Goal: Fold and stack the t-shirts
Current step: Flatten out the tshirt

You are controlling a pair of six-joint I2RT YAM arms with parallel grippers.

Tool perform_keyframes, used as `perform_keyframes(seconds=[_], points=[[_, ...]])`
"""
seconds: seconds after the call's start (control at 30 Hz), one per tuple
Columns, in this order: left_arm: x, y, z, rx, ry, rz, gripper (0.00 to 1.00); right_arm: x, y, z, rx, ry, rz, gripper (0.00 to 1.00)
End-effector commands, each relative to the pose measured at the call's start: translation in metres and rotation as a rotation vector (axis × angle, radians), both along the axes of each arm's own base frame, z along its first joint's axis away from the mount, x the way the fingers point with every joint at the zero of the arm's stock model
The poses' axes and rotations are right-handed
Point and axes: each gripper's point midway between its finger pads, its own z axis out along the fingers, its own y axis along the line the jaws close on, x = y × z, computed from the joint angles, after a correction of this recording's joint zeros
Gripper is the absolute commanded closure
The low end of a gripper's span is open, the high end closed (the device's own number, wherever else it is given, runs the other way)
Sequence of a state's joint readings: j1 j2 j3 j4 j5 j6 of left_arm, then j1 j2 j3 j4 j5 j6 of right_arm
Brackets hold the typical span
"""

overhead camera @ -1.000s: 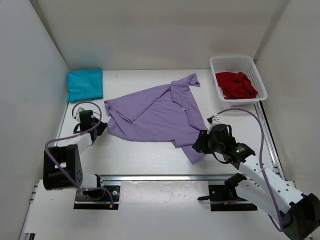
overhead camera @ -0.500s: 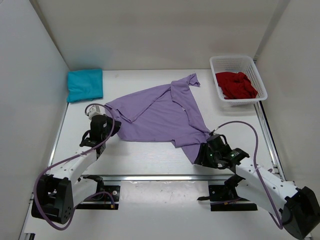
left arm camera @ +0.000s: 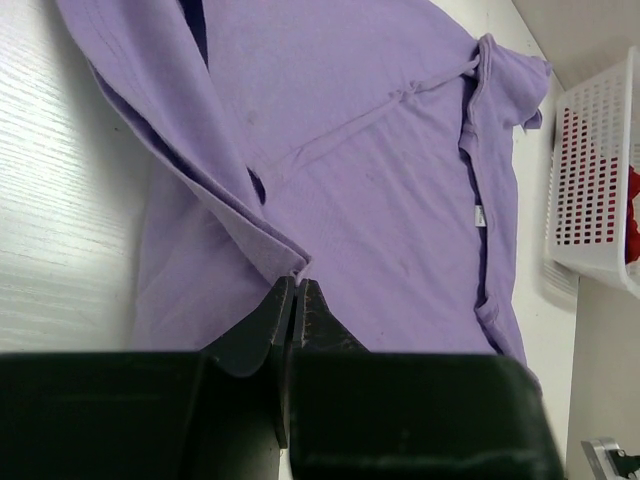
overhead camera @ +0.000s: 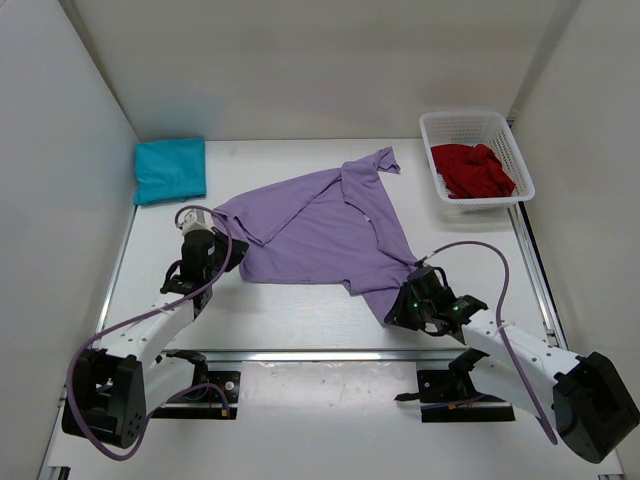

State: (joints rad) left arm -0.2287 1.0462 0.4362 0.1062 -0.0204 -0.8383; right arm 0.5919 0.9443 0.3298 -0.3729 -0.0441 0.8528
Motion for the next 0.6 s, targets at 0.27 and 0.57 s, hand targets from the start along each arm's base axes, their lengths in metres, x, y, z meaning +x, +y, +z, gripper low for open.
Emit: perform_keyframes(seconds=[0.27,0.57], points=[[0.0,-0.012,0.039,0.006,-0.075,-0.077,1.0,0.048,-0.008,0.057,-0.047,-0.21,-0.027,1.0],[0.024,0.008,0.271,0.085,-0.407,-0.164,1.0,0.107,-0.071,0.331,-0.184,-0.731,-0.1,1.0]])
